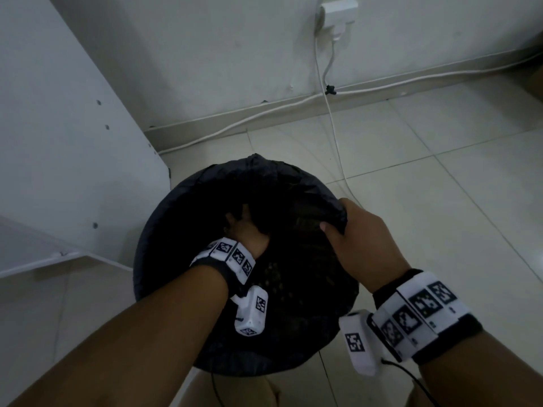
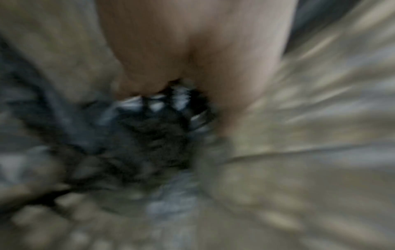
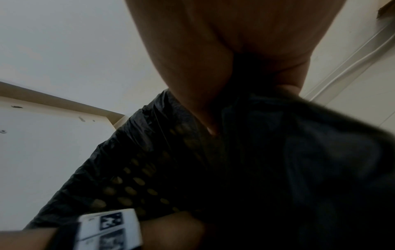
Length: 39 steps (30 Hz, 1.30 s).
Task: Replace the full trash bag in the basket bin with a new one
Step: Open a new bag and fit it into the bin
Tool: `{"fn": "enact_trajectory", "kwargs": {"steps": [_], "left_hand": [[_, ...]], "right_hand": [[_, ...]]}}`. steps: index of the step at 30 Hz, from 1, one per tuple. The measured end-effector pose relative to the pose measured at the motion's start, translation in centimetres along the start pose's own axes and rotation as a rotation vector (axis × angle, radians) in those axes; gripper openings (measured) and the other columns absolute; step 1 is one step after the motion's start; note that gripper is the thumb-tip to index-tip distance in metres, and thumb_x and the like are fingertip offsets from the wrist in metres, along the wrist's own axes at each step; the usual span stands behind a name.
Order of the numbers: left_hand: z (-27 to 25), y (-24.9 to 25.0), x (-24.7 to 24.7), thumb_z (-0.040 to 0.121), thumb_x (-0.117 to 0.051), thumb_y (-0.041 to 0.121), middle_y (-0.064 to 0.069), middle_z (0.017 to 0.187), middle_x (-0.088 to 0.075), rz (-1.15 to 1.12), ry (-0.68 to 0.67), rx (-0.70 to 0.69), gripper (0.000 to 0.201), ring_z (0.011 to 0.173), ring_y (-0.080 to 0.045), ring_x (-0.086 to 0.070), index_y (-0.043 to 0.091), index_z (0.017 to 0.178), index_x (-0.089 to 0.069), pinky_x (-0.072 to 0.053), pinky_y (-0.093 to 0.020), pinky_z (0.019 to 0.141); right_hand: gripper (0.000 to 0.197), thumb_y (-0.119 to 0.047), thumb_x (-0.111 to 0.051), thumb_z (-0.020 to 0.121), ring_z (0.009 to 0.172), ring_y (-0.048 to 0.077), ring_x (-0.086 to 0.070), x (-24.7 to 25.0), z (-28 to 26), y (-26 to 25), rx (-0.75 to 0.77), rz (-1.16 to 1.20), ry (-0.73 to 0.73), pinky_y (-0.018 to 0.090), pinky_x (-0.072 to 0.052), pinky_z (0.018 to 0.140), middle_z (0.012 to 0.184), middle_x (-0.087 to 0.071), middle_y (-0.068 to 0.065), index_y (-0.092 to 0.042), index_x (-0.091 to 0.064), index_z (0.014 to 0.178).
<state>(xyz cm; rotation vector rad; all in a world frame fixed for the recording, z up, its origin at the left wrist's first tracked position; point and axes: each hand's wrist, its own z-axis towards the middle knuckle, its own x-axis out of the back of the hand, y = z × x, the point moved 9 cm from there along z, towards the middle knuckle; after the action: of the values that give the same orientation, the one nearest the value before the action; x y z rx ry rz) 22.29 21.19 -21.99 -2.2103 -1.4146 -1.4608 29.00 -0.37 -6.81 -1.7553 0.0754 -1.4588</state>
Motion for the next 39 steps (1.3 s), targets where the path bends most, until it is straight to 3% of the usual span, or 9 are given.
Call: {"fn": "enact_trajectory", "kwargs": {"steps": [5,8,11,14,18,21,24,31,39], "left_hand": [[-9.9,3.4,5.9,0.091,-0.064,0.039,-0.005,0.120,-0.070,-0.234,0.173,-0.322,0.041,0.110,-0.021,-0.065,0.015,0.124,-0.066,-0.051,-0.031,0.096],[-17.8,3.0,11.7,0.094,-0.061,0.026,0.003,0.094,-0.067,-0.274,0.539,-0.555,0.014,0.089,-0.010,-0.062,0.017,0.097,-0.071,-0.049,-0.027,0.085],[-22.7,-1.6,15.5,0.090,-0.059,0.021,-0.013,0.097,-0.061,-0.194,0.910,-0.537,0.023,0.096,-0.030,-0.056,0.002,0.100,-0.065,-0.043,-0.041,0.087],[-21.6,-7.5,15.3,0.095,-0.050,0.044,-0.009,0.121,-0.061,-0.314,0.792,-0.274,0.049,0.115,-0.028,-0.056,0.011,0.132,-0.055,-0.046,-0.040,0.098],[-21.0,-7.5,13.3,0.103,-0.048,0.032,0.051,0.102,-0.058,-0.432,0.602,-0.347,0.032,0.096,0.026,-0.055,0.055,0.124,-0.051,-0.040,0.005,0.076],[-20.8,-7.4,13.6,0.104,-0.049,0.028,0.053,0.096,-0.057,-0.434,0.605,-0.330,0.031,0.092,0.029,-0.053,0.054,0.121,-0.053,-0.038,0.006,0.072],[-20.1,-7.7,13.7,0.104,-0.048,0.029,0.038,0.094,-0.065,-0.462,0.608,-0.319,0.030,0.090,0.024,-0.057,0.047,0.126,-0.058,-0.039,0.004,0.070],[-20.1,-8.3,13.1,0.104,-0.047,0.027,0.016,0.100,-0.070,-0.458,0.614,-0.294,0.030,0.091,0.021,-0.057,0.033,0.129,-0.062,-0.039,0.003,0.069],[-21.0,-8.7,12.1,0.102,-0.049,0.031,0.043,0.097,-0.063,-0.561,0.570,-0.273,0.036,0.094,0.024,-0.057,0.051,0.131,-0.054,-0.040,0.004,0.073]], "right_hand": [[0.016,-0.030,-0.057,0.094,0.077,0.024,-0.063,0.4,1.1,0.4,-0.023,-0.009,-0.010,0.039,-0.054,0.071,0.083,-0.066,0.005,-0.014,-0.057,0.095],[0.018,-0.029,-0.057,0.094,0.082,0.025,-0.063,0.5,1.4,0.8,-0.042,-0.016,-0.006,0.035,-0.052,0.072,0.089,-0.067,0.006,-0.012,-0.059,0.101],[0.023,-0.030,-0.057,0.095,0.081,0.021,-0.059,0.6,1.6,1.4,-0.066,-0.006,-0.016,0.029,-0.045,0.071,0.096,-0.068,0.008,-0.011,-0.061,0.107],[0.023,-0.030,-0.057,0.095,0.077,0.015,-0.052,0.7,1.5,1.6,-0.079,-0.010,-0.014,0.026,-0.039,0.070,0.098,-0.068,0.009,-0.010,-0.060,0.107],[0.032,-0.036,-0.061,0.092,0.093,0.027,-0.061,0.4,1.7,2.2,-0.159,0.018,-0.035,0.029,-0.041,0.071,0.096,-0.060,0.006,-0.010,-0.054,0.109],[0.068,-0.048,-0.073,0.079,0.118,0.028,-0.051,2.0,0.8,0.7,-0.165,0.044,0.078,0.039,-0.048,0.092,0.129,-0.045,0.010,-0.016,-0.042,0.131],[0.057,-0.049,-0.070,0.080,0.106,0.022,-0.054,4.5,-1.4,-3.9,-0.023,0.101,0.295,0.036,-0.050,0.086,0.120,-0.048,0.001,-0.020,-0.047,0.123],[0.041,-0.039,-0.050,0.097,0.066,0.024,-0.058,-12.6,-1.6,-7.9,-0.375,0.470,-0.645,0.033,-0.044,0.060,0.076,-0.060,0.015,-0.004,-0.063,0.082],[0.022,-0.034,-0.046,0.095,0.083,0.027,-0.060,-25.8,-0.8,-7.8,-0.629,0.543,-0.921,0.039,-0.049,0.088,0.095,-0.062,0.013,-0.019,-0.057,0.084]]}}
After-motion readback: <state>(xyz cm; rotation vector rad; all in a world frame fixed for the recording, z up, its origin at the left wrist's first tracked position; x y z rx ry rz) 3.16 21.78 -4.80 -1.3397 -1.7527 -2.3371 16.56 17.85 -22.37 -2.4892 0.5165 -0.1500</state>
